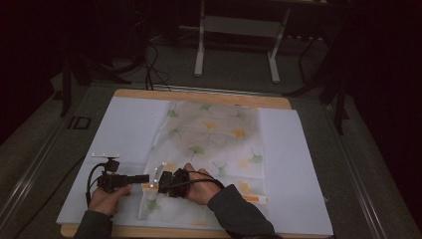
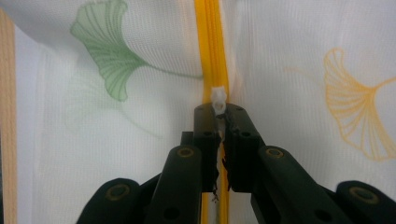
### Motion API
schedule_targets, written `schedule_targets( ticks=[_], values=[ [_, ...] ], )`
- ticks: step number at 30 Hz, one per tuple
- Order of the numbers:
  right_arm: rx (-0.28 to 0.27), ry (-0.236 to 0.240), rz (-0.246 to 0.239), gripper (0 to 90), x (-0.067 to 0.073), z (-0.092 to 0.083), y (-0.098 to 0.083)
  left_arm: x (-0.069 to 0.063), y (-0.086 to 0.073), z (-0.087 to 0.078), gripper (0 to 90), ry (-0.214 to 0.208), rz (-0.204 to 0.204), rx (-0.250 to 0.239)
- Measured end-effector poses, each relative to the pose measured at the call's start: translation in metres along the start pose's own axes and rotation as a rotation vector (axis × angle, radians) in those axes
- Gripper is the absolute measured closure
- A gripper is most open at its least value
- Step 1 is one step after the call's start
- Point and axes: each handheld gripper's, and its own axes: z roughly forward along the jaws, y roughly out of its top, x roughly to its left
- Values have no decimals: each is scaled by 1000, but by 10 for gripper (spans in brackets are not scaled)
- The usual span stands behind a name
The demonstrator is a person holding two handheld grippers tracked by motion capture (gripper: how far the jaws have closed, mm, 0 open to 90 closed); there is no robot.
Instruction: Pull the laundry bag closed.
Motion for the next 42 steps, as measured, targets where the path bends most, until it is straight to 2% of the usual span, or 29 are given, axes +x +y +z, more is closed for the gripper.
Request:
schedule_targets(
  ticks=[34, 42],
  values=[
    [8, -11, 28, 845, -3, -8, -20, 0, 0, -1, 890, 3, 6, -1],
    [17, -18, 22, 845, -3, -9, -26, 0, 0, -1, 891, 4, 6, -2]
  ],
)
